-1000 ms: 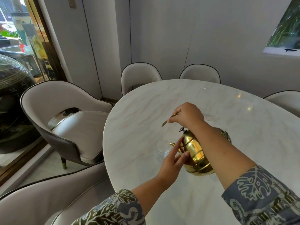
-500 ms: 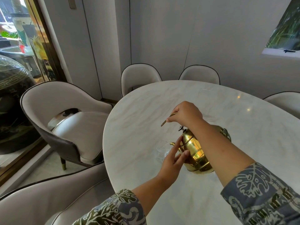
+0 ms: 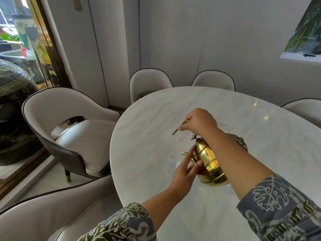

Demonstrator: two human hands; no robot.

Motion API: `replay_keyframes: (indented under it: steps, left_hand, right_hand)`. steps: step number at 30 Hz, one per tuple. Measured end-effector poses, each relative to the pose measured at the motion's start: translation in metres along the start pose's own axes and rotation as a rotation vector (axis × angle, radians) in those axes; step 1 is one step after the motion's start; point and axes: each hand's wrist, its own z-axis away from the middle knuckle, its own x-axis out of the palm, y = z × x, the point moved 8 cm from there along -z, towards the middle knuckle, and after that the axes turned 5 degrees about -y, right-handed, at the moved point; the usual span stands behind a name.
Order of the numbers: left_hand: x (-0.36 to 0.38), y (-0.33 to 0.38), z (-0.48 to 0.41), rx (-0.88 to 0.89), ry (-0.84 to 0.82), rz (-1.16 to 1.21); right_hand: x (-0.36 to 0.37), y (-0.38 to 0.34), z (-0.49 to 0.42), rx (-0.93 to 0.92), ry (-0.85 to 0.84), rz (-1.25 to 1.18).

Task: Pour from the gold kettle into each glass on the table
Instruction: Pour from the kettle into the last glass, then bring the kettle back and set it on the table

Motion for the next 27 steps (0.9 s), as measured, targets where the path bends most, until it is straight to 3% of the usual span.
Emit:
replay_keyframes:
  steps: [13, 27]
  left_hand:
    - [0.005, -0.001, 0.003, -0.01, -0.074, -0.067]
    - [-0.002, 0.002, 0.01, 0.04, -0.17, -0.556]
  right_hand:
    - [-0.006, 0.013, 0.009, -0.009, 0.07, -0.076]
    - [-0.011, 0.061, 0.051, 0.03, 0.335, -0.422]
